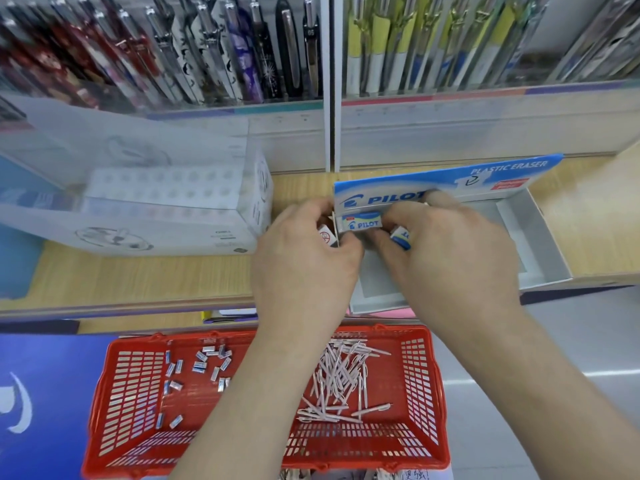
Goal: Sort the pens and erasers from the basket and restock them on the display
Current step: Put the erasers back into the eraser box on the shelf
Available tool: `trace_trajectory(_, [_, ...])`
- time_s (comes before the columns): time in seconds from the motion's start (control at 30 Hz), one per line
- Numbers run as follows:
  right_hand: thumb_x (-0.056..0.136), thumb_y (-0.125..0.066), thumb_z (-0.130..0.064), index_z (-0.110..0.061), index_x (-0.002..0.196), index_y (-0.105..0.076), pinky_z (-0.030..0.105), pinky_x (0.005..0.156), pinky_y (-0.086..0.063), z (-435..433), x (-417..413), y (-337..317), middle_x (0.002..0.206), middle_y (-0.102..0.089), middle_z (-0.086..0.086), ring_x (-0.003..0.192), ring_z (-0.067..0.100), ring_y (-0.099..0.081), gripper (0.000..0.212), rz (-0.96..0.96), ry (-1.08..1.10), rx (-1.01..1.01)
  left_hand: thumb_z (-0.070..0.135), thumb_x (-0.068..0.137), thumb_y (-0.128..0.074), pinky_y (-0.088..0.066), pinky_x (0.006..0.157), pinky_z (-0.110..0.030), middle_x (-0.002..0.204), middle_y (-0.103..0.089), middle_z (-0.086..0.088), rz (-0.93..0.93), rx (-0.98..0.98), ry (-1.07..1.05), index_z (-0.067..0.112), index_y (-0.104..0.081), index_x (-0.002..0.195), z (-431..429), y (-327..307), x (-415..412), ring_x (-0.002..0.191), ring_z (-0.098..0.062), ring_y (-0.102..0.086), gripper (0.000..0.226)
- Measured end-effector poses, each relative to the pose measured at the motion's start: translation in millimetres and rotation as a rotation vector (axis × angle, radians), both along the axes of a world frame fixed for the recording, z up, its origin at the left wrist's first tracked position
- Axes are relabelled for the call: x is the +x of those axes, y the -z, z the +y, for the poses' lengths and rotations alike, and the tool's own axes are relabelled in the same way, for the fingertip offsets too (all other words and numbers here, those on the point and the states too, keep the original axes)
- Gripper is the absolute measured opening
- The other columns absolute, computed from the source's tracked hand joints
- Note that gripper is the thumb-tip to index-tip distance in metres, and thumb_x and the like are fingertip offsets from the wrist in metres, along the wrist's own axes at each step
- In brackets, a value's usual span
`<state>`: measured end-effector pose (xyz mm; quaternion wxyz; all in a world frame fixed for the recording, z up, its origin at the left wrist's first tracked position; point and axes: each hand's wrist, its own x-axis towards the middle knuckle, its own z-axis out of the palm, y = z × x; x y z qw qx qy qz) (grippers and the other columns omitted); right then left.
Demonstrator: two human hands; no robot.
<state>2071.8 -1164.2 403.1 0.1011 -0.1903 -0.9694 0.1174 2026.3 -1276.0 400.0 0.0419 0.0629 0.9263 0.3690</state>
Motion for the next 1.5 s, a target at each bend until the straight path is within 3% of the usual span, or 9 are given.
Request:
trace_trajectory(0.2, [0.081,-0.063,-0.050,-0.030,0.085,-0.069,0.030,0.065,-0.046,13,5,-18,0.085,-0.068,-0.006,0.083,0.015,-0.062,0.021,-0.011,0.025,-0.268,0.033,0.078,-0.066,-0.034,0.072,-0.018,0.100,-0.060,0.016,-0.048,0.036,0.014,0.031,-0.055,0.111,-2,-8,3,0.090,-0.003,-0.053,0.034])
trace_trajectory(0.37, [0.077,-0.073,-0.029,-0.020,0.071,-0.072,0.019,0.042,-0.037,21,20,-43,0.062,-0.067,0.006,0.049,0.010,-0.060,0.011,0.136,0.130,-1.100,0.008,0.091,-0.045,-0.038,0.075,-0.006,0.106,-0.055,0.018,-0.103,0.170,0.105,0.031,-0.045,0.126,-18,-25,19,0.087,0.002,-0.052,0.041])
trace_trajectory(0.5, [0.070,-0.073,-0.028,-0.022,0.085,-0.077,0.016,0.040,-0.035,13,26,-54,0.063,-0.065,0.011,0.048,0.014,-0.056,0.016,0.069,0.002,-1.311,0.009,0.090,-0.058,-0.053,0.085,-0.031,0.101,-0.069,0.019,-0.274,0.448,0.176,0.048,-0.039,0.130,-30,-46,33,0.091,-0.001,-0.067,0.059])
trace_trajectory(0.63, [0.072,-0.072,-0.031,-0.035,0.098,-0.075,0.012,0.044,-0.036,6,28,-61,0.055,-0.060,0.005,0.047,0.011,-0.052,0.026,-0.044,-0.166,-1.253,0.011,0.080,-0.073,-0.059,0.076,-0.035,0.077,-0.074,0.013,-0.416,0.529,0.189,0.040,-0.046,0.132,-32,-58,36,0.075,-0.015,-0.072,0.065])
trace_trajectory(0.73, [0.069,-0.073,-0.034,-0.029,0.093,-0.076,0.010,0.043,-0.035,8,29,-63,0.053,-0.060,0.003,0.046,0.011,-0.052,0.025,-0.035,-0.163,-1.274,0.013,0.074,-0.074,-0.058,0.060,-0.025,0.074,-0.073,0.010,-0.325,0.545,0.167,0.044,-0.068,0.101,-33,-60,36,0.063,-0.013,-0.071,0.041])
trace_trajectory(0.97, [0.063,-0.070,-0.041,-0.021,0.087,-0.075,0.014,0.043,-0.036,-1,36,-60,0.065,-0.064,0.008,0.051,0.017,-0.054,0.032,-0.012,-0.084,-1.414,0.014,0.077,-0.075,-0.050,0.068,-0.012,0.093,-0.067,0.019,-0.033,0.415,0.214,0.038,-0.072,0.099,-37,-54,39,0.085,-0.003,-0.066,0.033])
trace_trajectory(1.2, [0.065,-0.073,-0.023,-0.018,0.086,-0.075,0.010,0.043,-0.038,3,43,-59,0.054,-0.062,-0.003,0.045,0.009,-0.053,0.021,0.068,-0.083,-1.400,0.007,0.059,-0.074,-0.054,0.063,-0.017,0.082,-0.076,-0.001,-0.370,0.825,0.096,0.023,-0.074,0.088,-44,-50,39,0.074,-0.014,-0.072,0.033])
trace_trajectory(1.4, [0.073,-0.074,-0.031,-0.036,0.088,-0.071,0.004,0.062,-0.044,11,42,-56,0.081,-0.070,-0.022,0.074,-0.008,-0.063,0.015,-0.045,-0.151,-0.868,-0.001,0.070,-0.075,-0.057,0.067,-0.024,0.075,-0.074,0.002,-0.328,0.668,0.086,0.030,-0.075,0.083,-40,-41,33,0.072,-0.015,-0.071,0.033])
trace_trajectory(1.5, [0.074,-0.069,-0.039,-0.038,0.092,-0.070,0.015,0.070,-0.048,17,35,-53,0.081,-0.068,-0.023,0.082,-0.001,-0.061,0.017,-0.103,-0.136,-0.573,0.008,0.072,-0.078,-0.052,0.066,-0.015,0.079,-0.068,0.002,-0.234,0.544,0.082,0.036,-0.073,0.084,-35,-34,28,0.071,-0.008,-0.065,0.030])
